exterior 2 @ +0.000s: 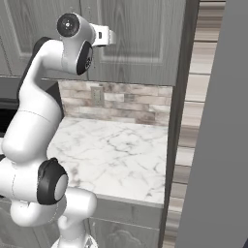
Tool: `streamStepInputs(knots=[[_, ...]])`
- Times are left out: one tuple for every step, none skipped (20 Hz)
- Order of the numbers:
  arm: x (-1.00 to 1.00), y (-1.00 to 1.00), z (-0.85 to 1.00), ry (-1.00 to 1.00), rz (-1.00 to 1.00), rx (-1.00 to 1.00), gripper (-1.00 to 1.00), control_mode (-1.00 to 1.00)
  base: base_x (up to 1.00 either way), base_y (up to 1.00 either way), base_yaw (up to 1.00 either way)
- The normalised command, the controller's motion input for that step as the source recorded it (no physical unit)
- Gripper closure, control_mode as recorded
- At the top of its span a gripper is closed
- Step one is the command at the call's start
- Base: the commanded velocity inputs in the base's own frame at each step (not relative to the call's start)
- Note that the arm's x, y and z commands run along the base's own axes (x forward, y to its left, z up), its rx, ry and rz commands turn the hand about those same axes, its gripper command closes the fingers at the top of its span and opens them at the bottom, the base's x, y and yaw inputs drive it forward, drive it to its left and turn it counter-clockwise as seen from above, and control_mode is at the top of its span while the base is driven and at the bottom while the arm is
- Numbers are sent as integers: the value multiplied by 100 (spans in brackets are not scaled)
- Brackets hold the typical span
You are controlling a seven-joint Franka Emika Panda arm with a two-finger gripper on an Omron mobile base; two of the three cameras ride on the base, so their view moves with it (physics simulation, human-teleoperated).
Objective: Move the bowls from the cabinet to the plates on the dining table.
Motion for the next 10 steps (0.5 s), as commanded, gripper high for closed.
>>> streamStepInputs(knots=[[20, 5, -17, 0, 0, 0, 100, -100, 0, 0, 0], [20, 6, -17, 0, 0, 0, 100, -100, 0, 0, 0], [19, 6, -17, 0, 0, 0, 100, -100, 0, 0, 0], [17, 7, -17, 0, 0, 0, 100, -100, 0, 0, 0], [12, 9, -15, 0, 0, 0, 100, -100, 0, 0, 0], [3, 12, -13, 2, 0, 0, 100, -100, 0, 0, 0], [0, 13, -11, 4, 2, 0, 100, -100, 0, 0, 0], [0, 13, -7, 5, 3, -2, 100, -100, 0, 0, 0], [0, 14, -6, 6, 4, -1, 100, -100, 0, 0, 0], [0, 15, -6, 4, 4, -1, 100, -100, 0, 0, 0]])
